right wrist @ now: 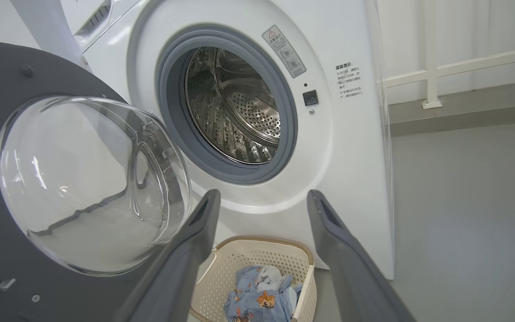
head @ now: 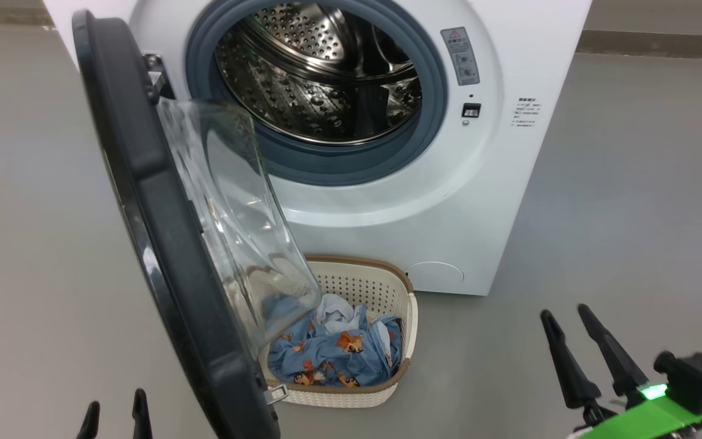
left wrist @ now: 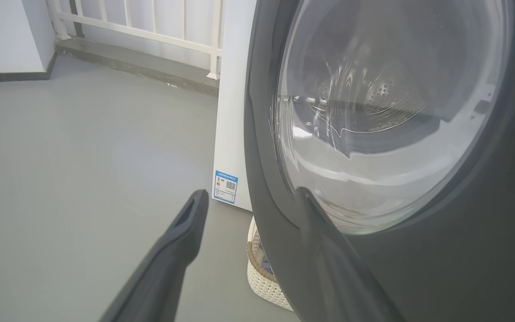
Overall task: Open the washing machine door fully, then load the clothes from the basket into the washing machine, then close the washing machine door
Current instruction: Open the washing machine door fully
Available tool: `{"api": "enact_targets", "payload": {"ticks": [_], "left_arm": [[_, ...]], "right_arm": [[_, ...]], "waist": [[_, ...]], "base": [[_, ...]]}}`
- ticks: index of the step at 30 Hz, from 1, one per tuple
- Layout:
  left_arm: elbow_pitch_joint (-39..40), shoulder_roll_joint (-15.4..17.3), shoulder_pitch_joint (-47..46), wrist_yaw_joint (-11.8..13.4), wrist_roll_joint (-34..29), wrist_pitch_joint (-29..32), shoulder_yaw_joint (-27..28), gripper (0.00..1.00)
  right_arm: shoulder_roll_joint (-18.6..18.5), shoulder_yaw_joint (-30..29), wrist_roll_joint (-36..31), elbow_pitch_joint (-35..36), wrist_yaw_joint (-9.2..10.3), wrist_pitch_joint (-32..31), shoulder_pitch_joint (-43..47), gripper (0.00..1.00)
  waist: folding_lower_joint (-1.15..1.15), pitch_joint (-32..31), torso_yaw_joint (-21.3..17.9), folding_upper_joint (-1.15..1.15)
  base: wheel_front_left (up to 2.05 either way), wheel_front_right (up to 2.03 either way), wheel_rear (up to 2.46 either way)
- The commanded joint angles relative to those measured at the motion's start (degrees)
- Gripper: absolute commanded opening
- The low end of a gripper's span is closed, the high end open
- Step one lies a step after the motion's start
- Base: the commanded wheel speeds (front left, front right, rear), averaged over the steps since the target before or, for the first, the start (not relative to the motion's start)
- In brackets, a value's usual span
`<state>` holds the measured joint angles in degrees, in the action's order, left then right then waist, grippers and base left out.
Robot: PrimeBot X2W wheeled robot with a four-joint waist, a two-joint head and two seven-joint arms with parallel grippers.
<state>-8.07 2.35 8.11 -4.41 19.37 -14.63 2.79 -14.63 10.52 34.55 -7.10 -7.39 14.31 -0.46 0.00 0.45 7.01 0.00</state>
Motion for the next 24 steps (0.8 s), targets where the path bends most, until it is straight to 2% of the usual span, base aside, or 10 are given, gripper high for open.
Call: {"api": "enact_targets", "payload": {"ticks": [1, 9, 14, 24], "left_arm": [[1.3, 0.5, -0.6, -0.3, -0.4, -0.4, 2.1, 1.00], [1.3, 0.5, 0.8, -0.7, -0.7, -0.4, 4.0, 1.00], [1.4, 0.5, 1.3, -0.7, -0.4, -0.4, 4.4, 1.00], [1.4, 0.5, 2.2, -0.6, 0.2, -0.4, 4.7, 1.00]], "right_arm": [[-0.1, 0.6, -0.8, 1.8, -0.10, 0.7, 0.1, 1.00], [4.0, -8.7, -13.0, 5.4, -0.10, 0.7, 7.0, 1.00], [6.7, -12.5, -16.6, 6.2, -0.10, 0.7, 9.1, 1.00], [8.6, -16.4, -19.8, 4.8, -0.10, 0.7, 11.2, 1.00]], "waist": [[0.00, -0.3, -0.5, 0.00], [0.00, -0.9, -2.0, 0.00], [0.00, -1.1, -2.7, 0.00], [0.00, -1.5, -3.7, 0.00]], "base": [[0.00, 0.00, 0.00], [0.00, 0.00, 0.00], [0.00, 0.00, 0.00], [0.00, 0.00, 0.00]]}}
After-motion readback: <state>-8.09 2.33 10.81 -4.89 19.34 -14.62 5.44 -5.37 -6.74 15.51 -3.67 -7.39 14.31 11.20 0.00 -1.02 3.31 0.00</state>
